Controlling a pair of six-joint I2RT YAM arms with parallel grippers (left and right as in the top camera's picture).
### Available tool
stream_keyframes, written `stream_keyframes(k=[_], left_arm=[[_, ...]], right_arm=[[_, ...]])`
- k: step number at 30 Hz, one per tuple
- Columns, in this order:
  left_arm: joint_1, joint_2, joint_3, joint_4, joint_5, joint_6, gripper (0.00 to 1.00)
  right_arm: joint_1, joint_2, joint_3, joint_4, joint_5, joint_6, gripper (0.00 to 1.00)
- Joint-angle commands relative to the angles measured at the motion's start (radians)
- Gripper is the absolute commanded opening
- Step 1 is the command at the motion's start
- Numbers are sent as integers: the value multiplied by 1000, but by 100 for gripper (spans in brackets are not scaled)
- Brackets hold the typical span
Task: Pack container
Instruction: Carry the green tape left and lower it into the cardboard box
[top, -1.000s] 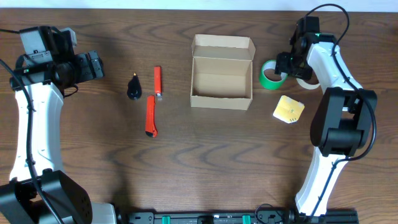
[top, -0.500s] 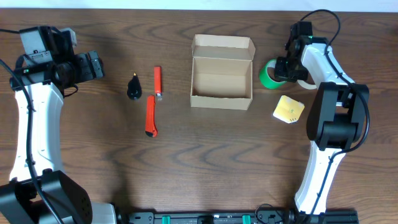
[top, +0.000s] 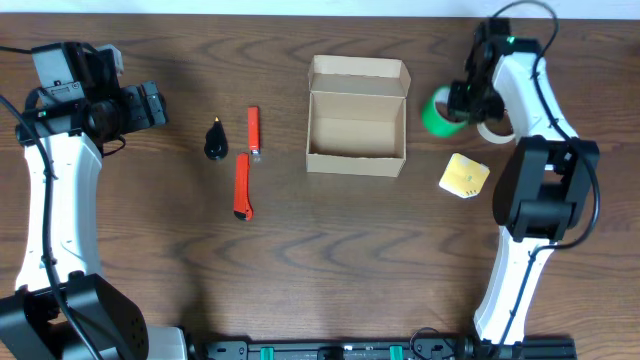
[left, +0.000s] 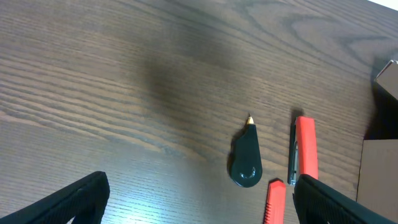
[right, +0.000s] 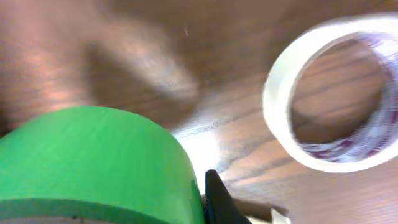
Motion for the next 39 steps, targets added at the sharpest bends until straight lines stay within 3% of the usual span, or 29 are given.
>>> stream_keyframes(k=[1,11,20,39], left_arm=[[1,-2,21,-3,-3,7,95],[1,-2,21,-3,-3,7,95],[1,-2,21,-3,-3,7,95],[1,-2,21,-3,-3,7,95]], right_arm=[[42,-107,109,-40,5,-11,1],[264,-293,173,-122,13,-69,1],[486,-245,163,-86,133,-94,1],[515,-2,163,-63,116,-109,1]])
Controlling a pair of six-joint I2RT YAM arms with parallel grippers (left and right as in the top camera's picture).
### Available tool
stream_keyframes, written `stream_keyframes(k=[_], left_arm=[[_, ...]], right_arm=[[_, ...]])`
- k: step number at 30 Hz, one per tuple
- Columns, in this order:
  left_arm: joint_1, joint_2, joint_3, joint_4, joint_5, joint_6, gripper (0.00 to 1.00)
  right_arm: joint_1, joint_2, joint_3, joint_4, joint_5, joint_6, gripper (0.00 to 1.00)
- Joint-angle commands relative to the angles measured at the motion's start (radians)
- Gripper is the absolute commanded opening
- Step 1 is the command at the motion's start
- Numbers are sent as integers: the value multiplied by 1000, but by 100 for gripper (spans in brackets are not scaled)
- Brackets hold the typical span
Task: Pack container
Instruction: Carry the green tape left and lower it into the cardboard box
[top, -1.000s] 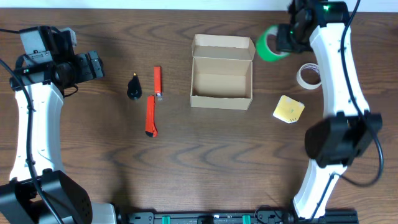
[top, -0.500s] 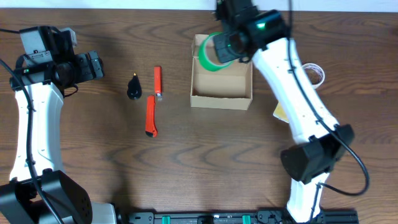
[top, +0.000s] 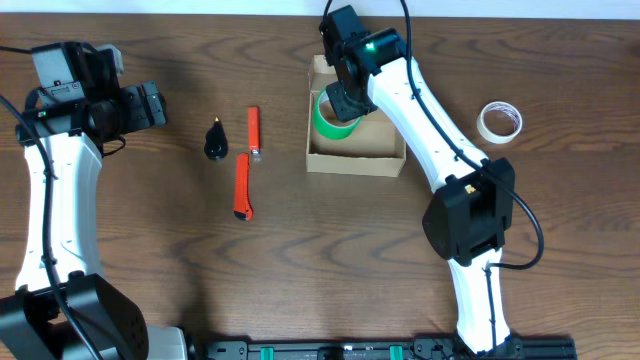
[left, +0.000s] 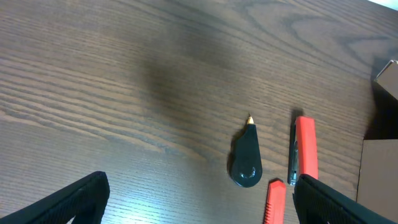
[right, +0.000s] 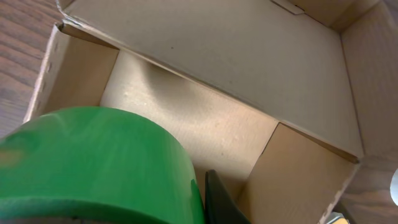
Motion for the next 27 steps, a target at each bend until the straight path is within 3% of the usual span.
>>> stream_keyframes(k=[1,27], left_arm=[[1,-2,21,-4,-3,7,95],[1,-2,21,-4,-3,7,95]], right_arm=[[-4,26,6,6,3,-16,1],[-17,152,1,122,0,-16,1]])
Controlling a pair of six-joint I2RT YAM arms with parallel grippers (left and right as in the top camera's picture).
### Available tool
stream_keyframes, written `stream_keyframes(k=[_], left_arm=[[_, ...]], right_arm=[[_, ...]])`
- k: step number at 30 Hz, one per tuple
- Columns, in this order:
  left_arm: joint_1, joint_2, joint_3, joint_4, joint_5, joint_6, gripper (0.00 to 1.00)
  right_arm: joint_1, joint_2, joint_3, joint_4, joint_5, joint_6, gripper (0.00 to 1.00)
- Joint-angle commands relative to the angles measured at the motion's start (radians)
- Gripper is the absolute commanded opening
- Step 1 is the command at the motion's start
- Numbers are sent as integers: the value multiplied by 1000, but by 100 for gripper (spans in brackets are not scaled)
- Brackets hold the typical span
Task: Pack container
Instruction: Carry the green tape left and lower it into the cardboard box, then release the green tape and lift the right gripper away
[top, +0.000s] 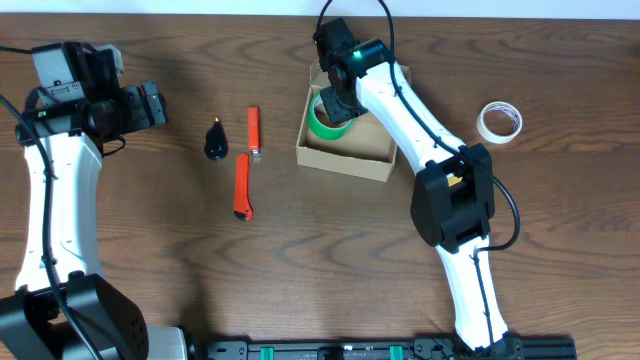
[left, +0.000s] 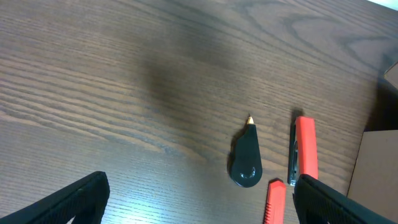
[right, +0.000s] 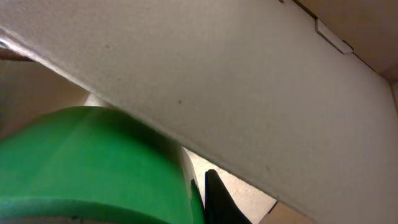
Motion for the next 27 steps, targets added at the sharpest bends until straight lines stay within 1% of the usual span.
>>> stream_keyframes(k=[1,11,12,15,17,18,22,27], left_arm=[[1,-2,21,-4,-3,7,95],[1,-2,21,-4,-3,7,95],[1,-2,21,-4,-3,7,95],[1,-2,21,-4,-3,7,95],[1,-2,21,-4,-3,7,95],[1,-2,21,-4,-3,7,95],[1,-2,21,-4,-3,7,95],[1,-2,21,-4,-3,7,95]], right_arm=[[-11,35,2,-2,-1,-13,1],[-11,40,-2,-4,0,-21,2],[-11,40,-2,-4,0,-21,13],[-11,40,-2,-3,2,-24,29],[-11,40,-2,-1,4,-24,35],[-11,40,-2,1,4,-24,35],[-11,39,16,-33,3,-24,29],[-11,-18,76,-121,-5,-24,29]])
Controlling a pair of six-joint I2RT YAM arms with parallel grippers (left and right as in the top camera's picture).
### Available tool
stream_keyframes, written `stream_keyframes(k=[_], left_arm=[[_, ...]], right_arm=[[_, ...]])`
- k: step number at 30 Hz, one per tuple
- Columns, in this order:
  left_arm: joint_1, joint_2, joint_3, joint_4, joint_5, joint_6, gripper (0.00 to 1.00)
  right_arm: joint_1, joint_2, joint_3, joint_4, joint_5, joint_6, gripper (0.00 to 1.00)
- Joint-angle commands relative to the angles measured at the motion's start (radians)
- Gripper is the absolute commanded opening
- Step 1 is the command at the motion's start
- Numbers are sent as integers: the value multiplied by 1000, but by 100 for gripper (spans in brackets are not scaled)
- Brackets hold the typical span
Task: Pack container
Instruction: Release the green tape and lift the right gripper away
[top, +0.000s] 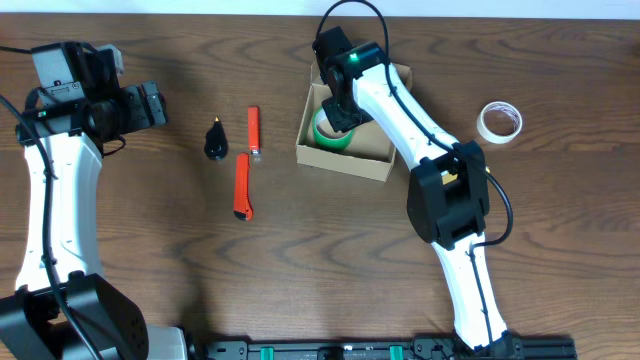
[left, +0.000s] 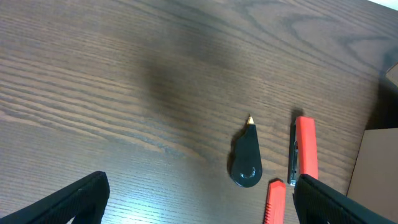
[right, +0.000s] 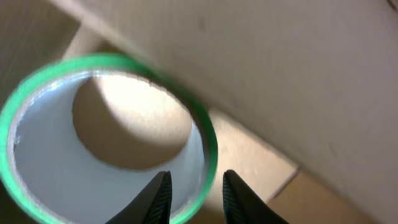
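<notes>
The open cardboard box (top: 343, 163) stands at the top centre, and the green tape roll (top: 331, 133) lies flat inside it at the left. My right gripper (top: 341, 110) reaches down into the box. In the right wrist view its fingers (right: 160, 193) stand apart on either side of the green tape roll's rim (right: 210, 146), so the right gripper (right: 196, 179) is open. The box wall (right: 280, 68) fills the upper part of that view. My left gripper (top: 150, 105) hangs open at the far left, holding nothing (left: 202, 202).
A black teardrop-shaped tool (top: 214, 141) and two orange utility knives (top: 253, 131) (top: 242, 186) lie left of the box. The left wrist view shows the same teardrop tool (left: 246, 158). A white tape roll (top: 499, 121) sits to the right.
My right gripper has opened and let go of the green tape roll, which now lies flat on the box floor. The left arm has not moved.
My right gripper held the green tape roll on the table right of the box, beside the white roll. Then it held the roll over the box, then low inside it, and the box had shifted slightly left. Now the roll rests in the box, released.
</notes>
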Motion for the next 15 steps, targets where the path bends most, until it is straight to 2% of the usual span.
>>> stream_keyframes(k=[1,8,15], left_arm=[[1,-2,21,-3,-3,7,95],[1,-2,21,-3,-3,7,95],[1,-2,21,-3,-3,7,95]], right_arm=[[-11,-75,61,-24,-3,-2,29],[-68,-291,65,-47,10,-2,29],[-306,-455,65,-53,10,41,31]])
